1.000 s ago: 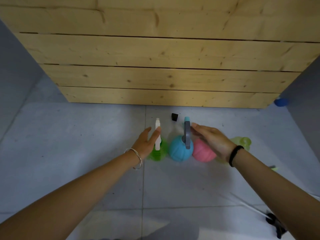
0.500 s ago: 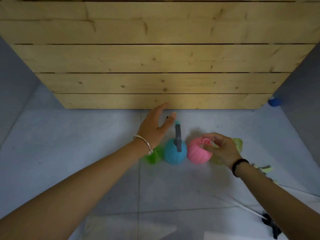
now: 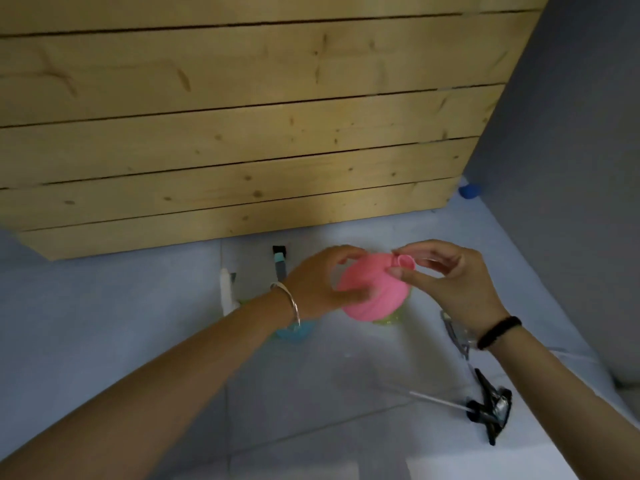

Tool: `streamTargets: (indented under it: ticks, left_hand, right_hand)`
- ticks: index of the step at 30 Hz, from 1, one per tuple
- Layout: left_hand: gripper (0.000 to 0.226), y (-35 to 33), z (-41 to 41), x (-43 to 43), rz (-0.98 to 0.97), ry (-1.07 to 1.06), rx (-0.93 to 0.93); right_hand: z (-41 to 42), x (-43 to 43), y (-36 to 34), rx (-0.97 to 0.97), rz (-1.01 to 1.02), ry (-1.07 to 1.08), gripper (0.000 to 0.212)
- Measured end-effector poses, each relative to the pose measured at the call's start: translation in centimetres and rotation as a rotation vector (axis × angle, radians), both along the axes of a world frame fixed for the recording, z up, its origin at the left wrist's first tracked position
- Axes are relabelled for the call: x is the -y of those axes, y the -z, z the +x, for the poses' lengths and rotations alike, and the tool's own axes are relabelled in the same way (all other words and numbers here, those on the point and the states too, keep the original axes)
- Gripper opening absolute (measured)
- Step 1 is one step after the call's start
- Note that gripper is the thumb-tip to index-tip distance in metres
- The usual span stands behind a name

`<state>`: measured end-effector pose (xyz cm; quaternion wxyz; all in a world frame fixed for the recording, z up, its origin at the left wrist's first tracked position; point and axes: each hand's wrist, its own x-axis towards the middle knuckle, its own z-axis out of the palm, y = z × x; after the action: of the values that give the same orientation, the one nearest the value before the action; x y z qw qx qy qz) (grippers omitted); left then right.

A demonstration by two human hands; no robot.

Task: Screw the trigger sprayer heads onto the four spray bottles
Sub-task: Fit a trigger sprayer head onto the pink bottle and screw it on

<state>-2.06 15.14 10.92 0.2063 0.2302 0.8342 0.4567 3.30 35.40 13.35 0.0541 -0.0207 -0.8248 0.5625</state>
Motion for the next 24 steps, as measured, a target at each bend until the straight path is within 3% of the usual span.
streamTargets:
  ticks: [3,5,13,18,24]
  left_hand:
    - [0.086,0.7,0.8,-2.9,-0.009,0.122,0.036]
    - [0.094,1.3,1.4,-4.7,0.007,0.155,0.082]
    - [0.086,4.1,5.0,-8.7,0.086,0.123,0.168]
    - [0.085,6.1,6.6,-9.5,0.085,0.113,0.256]
    - [0.076,7.7,7.4,-10.8,0.063,0.116,0.315]
  right_hand:
    - [1.4,-2.0,-0.7,0.015,-0.122,0.051,0.029]
    - [2.3,-3.4,-0.6,0.028,-0.200,0.089,0.032]
    - [6.7,-8.4,2.0,0.200,-0.428,0.196,0.036]
    - [11.6,-13.4,8.4,0.473,-0.358,0.651,0.031]
    - [15.9,-13.8,14.5,0.791,-0.407,0.820,0.053]
